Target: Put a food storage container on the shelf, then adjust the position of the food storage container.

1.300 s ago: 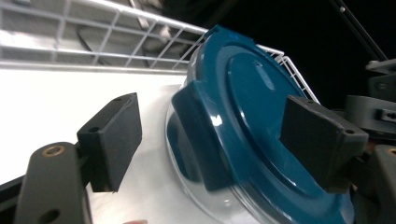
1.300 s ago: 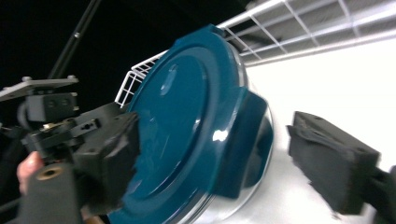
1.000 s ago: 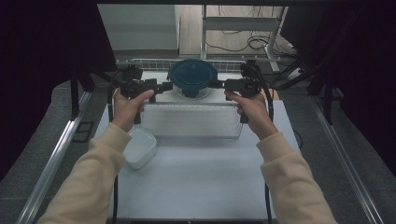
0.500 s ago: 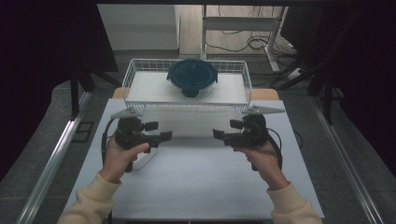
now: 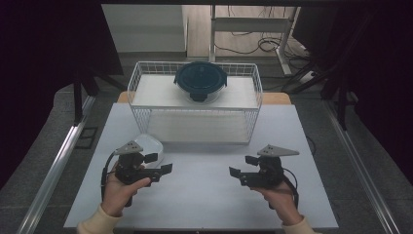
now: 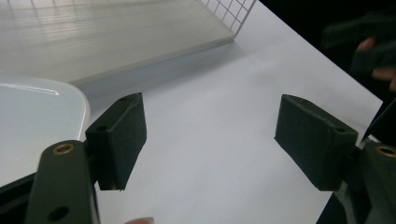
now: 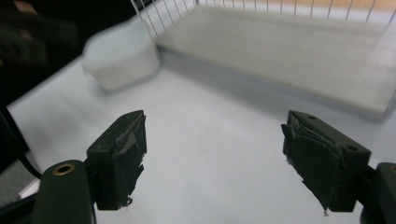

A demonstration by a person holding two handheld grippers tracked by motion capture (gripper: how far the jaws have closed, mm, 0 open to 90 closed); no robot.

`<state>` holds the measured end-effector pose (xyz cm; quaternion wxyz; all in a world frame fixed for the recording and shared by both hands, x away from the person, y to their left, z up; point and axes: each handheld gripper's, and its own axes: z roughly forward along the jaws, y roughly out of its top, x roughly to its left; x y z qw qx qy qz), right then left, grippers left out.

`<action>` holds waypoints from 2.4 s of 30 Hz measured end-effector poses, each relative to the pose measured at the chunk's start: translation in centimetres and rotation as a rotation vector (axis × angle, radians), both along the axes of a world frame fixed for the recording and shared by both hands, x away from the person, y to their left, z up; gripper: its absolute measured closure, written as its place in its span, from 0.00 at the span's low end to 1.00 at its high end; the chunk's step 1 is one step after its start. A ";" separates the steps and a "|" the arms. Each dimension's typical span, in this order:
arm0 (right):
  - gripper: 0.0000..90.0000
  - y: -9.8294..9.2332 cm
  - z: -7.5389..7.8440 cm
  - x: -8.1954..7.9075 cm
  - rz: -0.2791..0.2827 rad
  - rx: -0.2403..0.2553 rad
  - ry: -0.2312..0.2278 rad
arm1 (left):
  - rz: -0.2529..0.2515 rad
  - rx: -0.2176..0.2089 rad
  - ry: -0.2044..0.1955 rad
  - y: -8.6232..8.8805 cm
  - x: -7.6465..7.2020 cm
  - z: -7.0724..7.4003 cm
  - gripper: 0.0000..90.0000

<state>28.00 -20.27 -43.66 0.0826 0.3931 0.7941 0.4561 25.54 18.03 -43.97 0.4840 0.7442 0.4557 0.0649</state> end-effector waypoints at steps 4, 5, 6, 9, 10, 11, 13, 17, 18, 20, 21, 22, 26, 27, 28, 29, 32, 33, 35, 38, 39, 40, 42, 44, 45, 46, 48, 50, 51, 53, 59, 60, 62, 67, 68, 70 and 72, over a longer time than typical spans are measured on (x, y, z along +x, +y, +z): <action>0.24 0.5 -1.6 -0.4 0.027 -0.044 0.032 | -0.005 0.052 -0.005 -0.4 -0.1 -0.6 0.27; 0.24 0.6 -1.8 -0.4 0.027 -0.054 0.031 | 0.001 0.070 -0.006 -0.5 -0.1 -0.8 0.27; 0.24 0.6 -1.8 -0.4 0.027 -0.056 0.029 | 0.004 0.092 -0.011 -0.6 -0.2 -1.0 0.27; 0.25 0.5 -1.8 -0.4 0.024 -0.051 0.026 | 0.004 0.106 -0.013 -0.6 -0.4 -1.2 0.27; 0.25 0.4 -1.8 -0.3 0.020 -0.053 0.024 | 0.004 0.106 -0.011 -0.5 -0.4 -1.3 0.27; 0.25 0.4 -1.9 -0.2 0.019 -0.049 0.027 | 0.007 0.102 -0.012 -0.4 -0.4 -1.4 0.27; 0.25 0.1 -1.9 0.0 0.027 0.000 0.061 | 0.008 0.100 -0.008 -0.2 -0.4 -1.5 0.27; 0.25 -0.1 -1.8 0.2 0.030 0.050 0.084 | 0.011 0.103 -0.009 -0.1 -0.6 -1.6 0.27; 0.25 -0.3 -1.7 0.4 0.023 0.037 0.069 | 0.015 0.106 -0.012 0.0 -0.7 -1.6 0.26; 0.25 -0.4 -1.6 0.6 0.017 0.042 0.066 | 0.015 0.108 -0.017 0.1 -0.7 -1.5 0.26; 0.25 -0.4 -1.6 0.6 0.017 0.042 0.066 | 0.015 0.108 -0.017 0.1 -0.7 -1.5 0.26; 0.25 -0.5 -1.4 0.6 0.015 0.029 0.059 | 0.026 0.108 -0.027 0.4 -0.7 -1.3 0.26; 0.25 -1.1 -1.0 0.6 0.011 0.023 0.050 | 0.033 0.105 -0.039 1.0 -0.5 -0.9 0.26; 0.25 -1.3 -0.9 0.5 0.010 0.022 0.050 | 0.032 0.106 -0.038 1.1 -0.4 -0.7 0.26; 0.25 -1.4 -0.9 0.5 0.010 0.021 0.048 | 0.032 0.105 -0.038 1.2 -0.3 -0.6 0.26; 0.25 -1.4 -0.9 0.5 0.010 0.021 0.048 | 0.032 0.105 -0.038 1.2 -0.3 -0.6 0.26; 0.25 -1.9 -0.8 0.5 -0.011 0.012 0.049 | 0.046 0.109 -0.031 1.6 -0.1 -0.2 0.27; 0.25 -2.0 -0.9 0.6 -0.017 0.014 0.052 | 0.048 0.107 -0.032 1.7 0.0 0.1 0.27; 0.25 -2.1 -1.0 0.6 -0.019 0.014 0.055 | 0.056 0.118 -0.035 2.1 0.1 0.7 0.27; 0.25 -1.9 -1.1 0.5 -0.008 0.002 0.054 | 0.093 0.134 -0.039 3.4 0.8 1.9 0.27; 0.25 -2.0 -1.1 0.5 -0.007 -0.005 0.054 | 0.102 0.138 -0.037 3.8 1.0 2.1 0.28; 0.25 -2.0 -1.1 0.6 -0.009 -0.006 0.056 | 0.110 0.147 -0.040 4.2 1.2 2.2 0.30; 0.25 -2.1 -1.1 0.5 -0.013 0.004 0.057 | 0.126 0.167 -0.036 5.0 1.7 2.3 0.34; 0.25 -2.0 -1.1 0.5 -0.010 0.009 0.062 | 0.143 0.179 -0.028 5.8 2.3 2.2 0.35; 0.25 -2.0 -1.1 0.5 -0.010 0.009 0.062 | 0.143 0.179 -0.028 5.8 2.3 2.2 0.37; 0.25 -1.7 -1.1 0.4 0.000 -0.001 0.062 | 0.170 0.192 -0.019 6.7 3.0 2.1 0.38; 0.25 -1.5 -1.2 0.4 0.003 -0.006 0.064 | 0.187 0.186 0.005 7.5 3.9 1.9 0.38; 0.25 -1.4 -1.3 0.3 0.005 -0.011 0.068 | 0.202 0.196 0.021 8.1 4.7 1.7 0.40; 0.25 -1.4 -1.3 0.3 0.003 -0.010 0.066 | 0.203 0.201 0.038 8.4 5.1 1.6 0.40; 0.25 -1.2 -1.3 0.3 0.004 -0.010 0.068 | 0.212 0.216 0.060 9.0 5.9 1.3 0.40; 0.25 -0.9 -1.5 0.2 0.018 -0.020 0.068 | 0.228 0.236 0.094 10.3 7.8 0.5 0.42; 0.25 -0.9 -1.7 0.3 0.013 -0.022 0.073 | 0.231 0.236 0.123 10.8 8.7 0.1 0.44; 0.25 -0.8 -1.9 0.4 0.006 -0.025 0.080 | 0.255 0.248 0.150 11.2 9.6 -0.3 0.48; 0.25 -0.5 -2.1 0.3 0.017 -0.032 0.085 | 0.272 0.273 0.217 12.0 11.7 -1.6 0.65; 0.25 -0.5 -2.1 0.3 0.017 -0.034 0.084 | 0.278 0.273 0.232 12.2 12.0 -1.8 0.68; 0.25 -0.5 -2.1 0.4 0.016 -0.034 0.086 | 0.293 0.274 0.260 12.5 12.7 -2.2 0.75; 0.25 -0.6 -2.3 0.4 0.013 -0.035 0.090 | 0.295 0.283 0.272 12.5 13.0 -2.4 0.83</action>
